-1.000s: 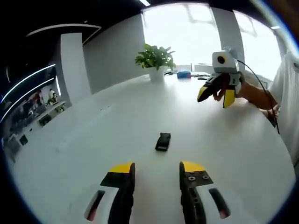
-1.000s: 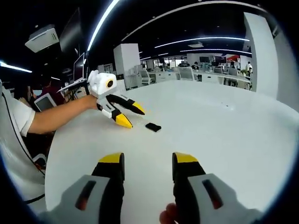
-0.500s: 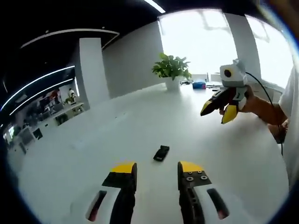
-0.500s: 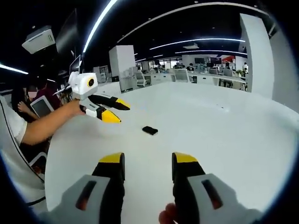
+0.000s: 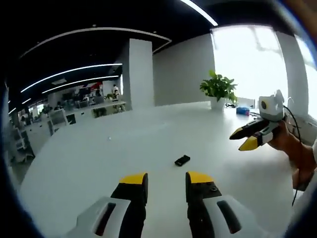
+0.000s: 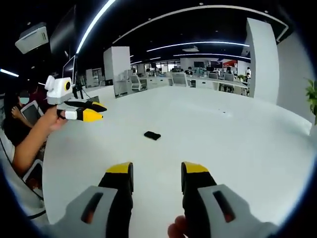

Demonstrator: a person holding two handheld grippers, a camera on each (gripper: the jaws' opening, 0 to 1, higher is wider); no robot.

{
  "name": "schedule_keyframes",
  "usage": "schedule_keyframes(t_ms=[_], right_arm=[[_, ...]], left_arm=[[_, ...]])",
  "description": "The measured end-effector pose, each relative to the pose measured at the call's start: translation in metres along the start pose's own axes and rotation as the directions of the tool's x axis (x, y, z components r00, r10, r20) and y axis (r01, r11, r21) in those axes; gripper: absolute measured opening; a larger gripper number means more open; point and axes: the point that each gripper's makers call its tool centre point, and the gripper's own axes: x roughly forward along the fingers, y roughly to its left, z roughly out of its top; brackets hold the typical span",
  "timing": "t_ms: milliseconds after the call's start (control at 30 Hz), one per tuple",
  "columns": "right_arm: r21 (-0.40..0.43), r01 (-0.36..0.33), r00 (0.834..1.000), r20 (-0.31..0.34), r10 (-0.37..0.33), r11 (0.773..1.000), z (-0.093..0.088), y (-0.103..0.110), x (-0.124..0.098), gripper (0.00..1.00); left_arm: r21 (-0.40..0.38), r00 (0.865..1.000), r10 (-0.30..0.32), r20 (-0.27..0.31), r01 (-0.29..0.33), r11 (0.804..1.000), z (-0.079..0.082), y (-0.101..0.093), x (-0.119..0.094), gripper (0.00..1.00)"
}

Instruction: Snap the two parts of the plastic buckle together until the buckle closes and remains connected.

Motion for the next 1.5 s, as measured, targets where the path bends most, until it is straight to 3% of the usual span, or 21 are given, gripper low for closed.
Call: schedule_keyframes(t_ms=[67,533,1200,1500], right_arm=[[0.001,0.013,1.0,-0.003,-0.013,1.0,-0.003,0.008,-0.004,0.39],[0.059,0.123,0.992,0.033,-0.125,0.991,-0.017,0.02,-0.034,0.39],[0.168,0.213,0.975,0.035,-0.221,0.963,-0.051,0.03,-0.074,0.39],[0.181,0.224,0.973,0.019,-0.231,0.958,-0.064,0.032,-0.079,0.39]], left_arm=[[0.004,0.998,0.06,-0.017,-0.06,0.998,-0.008,0.002,-0.007,0.3],[-0.072,0.984,0.176,0.016,-0.175,0.982,-0.031,-0.005,-0.046,0.3],[-0.151,0.972,0.23,0.039,-0.221,0.963,-0.049,-0.027,-0.08,0.32],[-0.173,0.965,0.262,0.027,-0.254,0.952,-0.061,-0.02,-0.082,0.32]])
